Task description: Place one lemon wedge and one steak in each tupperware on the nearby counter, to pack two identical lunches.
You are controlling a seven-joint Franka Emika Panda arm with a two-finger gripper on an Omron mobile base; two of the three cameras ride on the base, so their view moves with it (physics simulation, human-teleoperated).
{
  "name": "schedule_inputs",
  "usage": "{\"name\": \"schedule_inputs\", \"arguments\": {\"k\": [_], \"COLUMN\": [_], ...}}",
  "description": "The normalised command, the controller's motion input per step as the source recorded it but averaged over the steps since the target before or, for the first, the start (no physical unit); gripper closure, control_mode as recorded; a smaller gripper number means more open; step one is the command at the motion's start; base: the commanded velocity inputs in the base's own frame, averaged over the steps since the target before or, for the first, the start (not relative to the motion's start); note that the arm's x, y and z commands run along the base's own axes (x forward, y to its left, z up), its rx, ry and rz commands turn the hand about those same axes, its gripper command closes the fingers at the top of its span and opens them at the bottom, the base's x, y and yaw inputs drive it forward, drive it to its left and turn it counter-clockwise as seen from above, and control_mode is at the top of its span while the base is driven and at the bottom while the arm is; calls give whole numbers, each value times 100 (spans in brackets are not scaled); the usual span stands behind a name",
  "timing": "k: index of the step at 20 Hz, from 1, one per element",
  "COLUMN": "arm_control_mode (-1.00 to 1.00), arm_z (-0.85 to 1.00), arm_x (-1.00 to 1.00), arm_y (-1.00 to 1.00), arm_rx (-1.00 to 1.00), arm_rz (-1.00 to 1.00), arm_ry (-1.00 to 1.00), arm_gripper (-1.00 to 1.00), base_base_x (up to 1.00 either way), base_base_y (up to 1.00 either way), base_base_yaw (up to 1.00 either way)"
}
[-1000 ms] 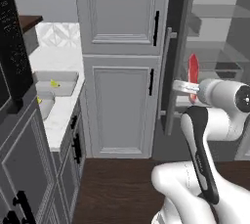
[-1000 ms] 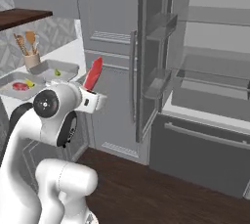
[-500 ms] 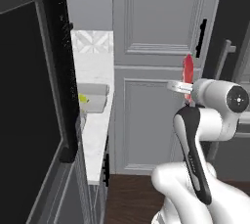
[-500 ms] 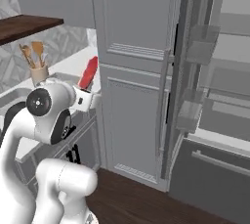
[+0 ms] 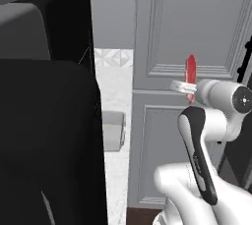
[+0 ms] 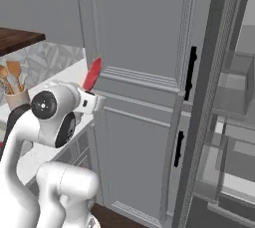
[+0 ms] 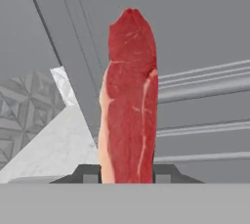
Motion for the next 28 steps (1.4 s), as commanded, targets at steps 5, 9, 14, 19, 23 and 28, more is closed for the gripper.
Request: {"name": "schedule_inputs", "arguments": {"k": [5,9,14,19,23,28], "arm_control_mode": [100,-100,-100,-100,-100,-100], "arm_z": [0,-14,-7,-62,-85,-65], "arm_x": [0,10,6,19,3,72], "arm_y": [0,90,100,93,100,75], "arm_rx": [0,-32,-28,-16,-8,-8], "arm_rz": [0,34,35,40,38,21], "arm_ry": [0,54,53,37,19,0], "arm_gripper": [100,100,100,100,100,100], "base_base_x": [82,0,0,0,0,0], "base_base_y": [45,0,0,0,0,0], "base_base_yaw": [20,0,0,0,0,0]}}
